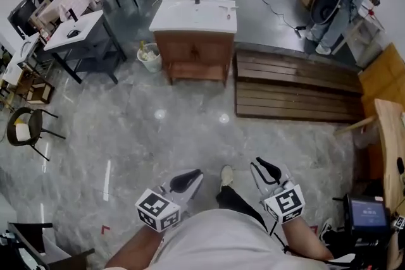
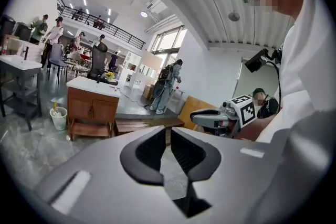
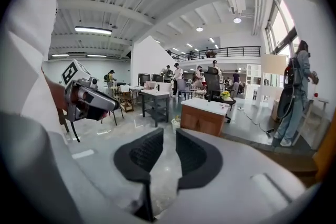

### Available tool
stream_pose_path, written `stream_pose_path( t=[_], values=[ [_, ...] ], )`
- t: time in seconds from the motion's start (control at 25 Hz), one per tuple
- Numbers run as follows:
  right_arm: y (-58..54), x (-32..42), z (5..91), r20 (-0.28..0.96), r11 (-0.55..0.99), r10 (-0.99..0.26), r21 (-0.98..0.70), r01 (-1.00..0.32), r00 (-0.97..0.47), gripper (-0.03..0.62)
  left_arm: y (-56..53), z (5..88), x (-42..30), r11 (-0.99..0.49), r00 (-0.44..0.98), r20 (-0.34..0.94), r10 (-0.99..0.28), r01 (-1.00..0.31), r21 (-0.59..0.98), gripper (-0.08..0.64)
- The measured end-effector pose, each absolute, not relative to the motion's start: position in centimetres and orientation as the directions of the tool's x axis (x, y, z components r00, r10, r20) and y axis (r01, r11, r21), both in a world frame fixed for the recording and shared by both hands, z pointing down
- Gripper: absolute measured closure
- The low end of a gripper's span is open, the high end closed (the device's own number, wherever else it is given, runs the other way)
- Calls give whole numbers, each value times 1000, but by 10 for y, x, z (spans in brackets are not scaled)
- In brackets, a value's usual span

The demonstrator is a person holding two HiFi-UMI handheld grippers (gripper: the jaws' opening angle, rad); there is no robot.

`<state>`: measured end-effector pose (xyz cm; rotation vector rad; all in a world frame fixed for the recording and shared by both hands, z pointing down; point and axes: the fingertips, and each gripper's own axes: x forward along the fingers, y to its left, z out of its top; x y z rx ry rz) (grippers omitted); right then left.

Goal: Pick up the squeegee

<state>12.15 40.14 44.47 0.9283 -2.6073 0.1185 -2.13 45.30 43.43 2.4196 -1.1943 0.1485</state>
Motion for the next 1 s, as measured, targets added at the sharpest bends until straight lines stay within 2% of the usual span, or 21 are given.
stream_pose_path(
  t=[0.4, 0.72, 1.0],
  values=[
    [186, 138, 423, 348, 835, -537, 93, -542, -769, 508, 250, 404, -11, -444, 511, 314, -800, -857, 261, 509],
    [86, 132, 445, 360, 800, -573, 49, -598, -736, 500, 144, 422, -24, -400, 477, 349, -807, -876, 271, 482],
    [1, 87, 464, 398, 774, -596, 54, -631, -697, 500, 29, 441, -66, -447, 515, 328, -792, -855, 262, 469]
  ],
)
